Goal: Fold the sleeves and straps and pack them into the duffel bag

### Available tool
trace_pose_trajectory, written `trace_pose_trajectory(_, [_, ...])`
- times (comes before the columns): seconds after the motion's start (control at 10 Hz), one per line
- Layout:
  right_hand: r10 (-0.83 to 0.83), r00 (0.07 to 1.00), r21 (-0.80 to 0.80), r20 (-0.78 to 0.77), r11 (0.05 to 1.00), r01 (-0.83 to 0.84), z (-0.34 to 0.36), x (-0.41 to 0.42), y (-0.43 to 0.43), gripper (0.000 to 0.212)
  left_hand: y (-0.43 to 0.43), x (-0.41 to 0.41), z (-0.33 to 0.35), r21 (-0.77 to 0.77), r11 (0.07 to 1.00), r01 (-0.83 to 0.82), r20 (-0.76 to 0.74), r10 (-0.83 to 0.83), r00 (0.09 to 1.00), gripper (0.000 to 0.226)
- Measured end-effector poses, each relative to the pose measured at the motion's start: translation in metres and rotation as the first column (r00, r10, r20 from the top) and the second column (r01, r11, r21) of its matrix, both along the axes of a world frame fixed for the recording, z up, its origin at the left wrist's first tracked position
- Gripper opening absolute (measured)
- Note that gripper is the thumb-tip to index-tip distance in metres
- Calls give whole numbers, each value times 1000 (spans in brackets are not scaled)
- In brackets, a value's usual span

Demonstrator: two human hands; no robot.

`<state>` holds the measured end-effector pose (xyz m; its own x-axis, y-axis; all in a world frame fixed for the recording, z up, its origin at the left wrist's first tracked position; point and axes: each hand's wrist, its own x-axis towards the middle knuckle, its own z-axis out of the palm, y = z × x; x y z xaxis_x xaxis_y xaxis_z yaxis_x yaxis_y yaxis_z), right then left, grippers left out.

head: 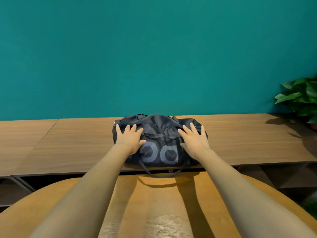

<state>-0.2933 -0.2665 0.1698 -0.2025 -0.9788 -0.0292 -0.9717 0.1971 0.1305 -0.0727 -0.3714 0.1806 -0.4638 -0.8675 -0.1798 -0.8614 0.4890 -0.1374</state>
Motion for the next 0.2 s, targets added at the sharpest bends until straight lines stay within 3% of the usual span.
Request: trace_pose_trajectory(0.2, [60, 983, 158, 173, 984, -87, 78, 26, 47, 61, 50, 9, 74, 96, 990, 106, 31, -109, 994, 56])
